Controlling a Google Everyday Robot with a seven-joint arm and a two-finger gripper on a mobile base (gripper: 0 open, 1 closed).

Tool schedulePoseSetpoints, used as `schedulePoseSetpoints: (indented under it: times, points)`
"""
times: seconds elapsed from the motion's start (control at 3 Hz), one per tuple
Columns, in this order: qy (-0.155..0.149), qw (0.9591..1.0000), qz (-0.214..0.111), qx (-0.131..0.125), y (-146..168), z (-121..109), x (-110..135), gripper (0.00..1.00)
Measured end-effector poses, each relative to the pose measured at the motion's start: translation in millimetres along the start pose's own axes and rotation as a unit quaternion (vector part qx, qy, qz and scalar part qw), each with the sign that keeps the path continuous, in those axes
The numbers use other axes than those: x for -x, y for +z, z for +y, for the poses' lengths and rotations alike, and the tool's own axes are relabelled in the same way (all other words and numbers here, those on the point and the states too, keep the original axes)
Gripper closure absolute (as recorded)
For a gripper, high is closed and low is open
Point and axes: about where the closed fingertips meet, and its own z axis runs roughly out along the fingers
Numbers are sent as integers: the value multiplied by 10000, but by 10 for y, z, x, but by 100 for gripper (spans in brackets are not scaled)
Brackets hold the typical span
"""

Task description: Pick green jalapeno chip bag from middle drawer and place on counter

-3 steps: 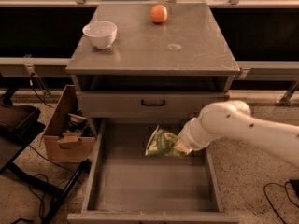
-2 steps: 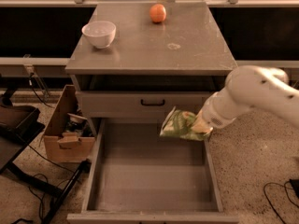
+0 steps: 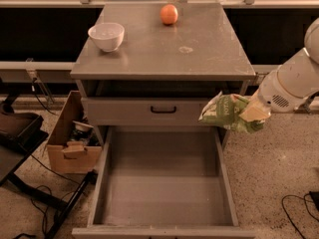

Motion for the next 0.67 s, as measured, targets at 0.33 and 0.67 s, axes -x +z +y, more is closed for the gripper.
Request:
schedulePoseSetpoints:
  times: [0.33,0.67]
  points:
    - [0,10000,0,-1,-1,-1,1,100]
    - [-70,9998,-32,-160,-218,-179,212,100]
